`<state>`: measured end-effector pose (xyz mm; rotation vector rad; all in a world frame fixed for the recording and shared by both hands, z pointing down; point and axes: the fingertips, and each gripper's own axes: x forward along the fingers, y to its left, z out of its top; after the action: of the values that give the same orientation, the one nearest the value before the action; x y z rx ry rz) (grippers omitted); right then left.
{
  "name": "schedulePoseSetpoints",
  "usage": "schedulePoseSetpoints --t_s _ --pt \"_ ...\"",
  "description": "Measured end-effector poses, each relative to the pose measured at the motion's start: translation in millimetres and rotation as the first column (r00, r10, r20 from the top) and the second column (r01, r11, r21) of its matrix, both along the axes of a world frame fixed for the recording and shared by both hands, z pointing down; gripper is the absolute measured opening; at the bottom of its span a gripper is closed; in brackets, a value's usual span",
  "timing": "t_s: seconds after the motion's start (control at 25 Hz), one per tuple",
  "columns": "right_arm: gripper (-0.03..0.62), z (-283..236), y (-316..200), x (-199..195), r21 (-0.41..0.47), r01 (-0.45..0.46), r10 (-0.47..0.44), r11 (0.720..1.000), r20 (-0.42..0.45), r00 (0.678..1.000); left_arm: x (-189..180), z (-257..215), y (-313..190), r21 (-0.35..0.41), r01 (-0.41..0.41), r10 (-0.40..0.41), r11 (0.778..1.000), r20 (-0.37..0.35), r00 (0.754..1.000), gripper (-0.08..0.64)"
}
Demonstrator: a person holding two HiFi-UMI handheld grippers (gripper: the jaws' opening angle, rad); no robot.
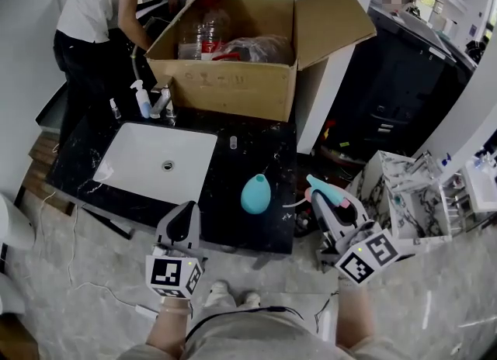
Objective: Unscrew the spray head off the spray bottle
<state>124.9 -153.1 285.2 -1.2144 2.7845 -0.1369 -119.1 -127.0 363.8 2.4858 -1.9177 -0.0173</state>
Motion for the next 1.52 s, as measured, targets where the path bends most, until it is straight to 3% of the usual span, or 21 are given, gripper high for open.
schedulePoseSetpoints --t_s 1.52 --pt "0.095 23 26 8 -0.036 0.013 -0.014 0.999 -0.023 1.000 3 19 32 -0.041 0.033 -0.033 0.999 -0.014 0.999 0.005"
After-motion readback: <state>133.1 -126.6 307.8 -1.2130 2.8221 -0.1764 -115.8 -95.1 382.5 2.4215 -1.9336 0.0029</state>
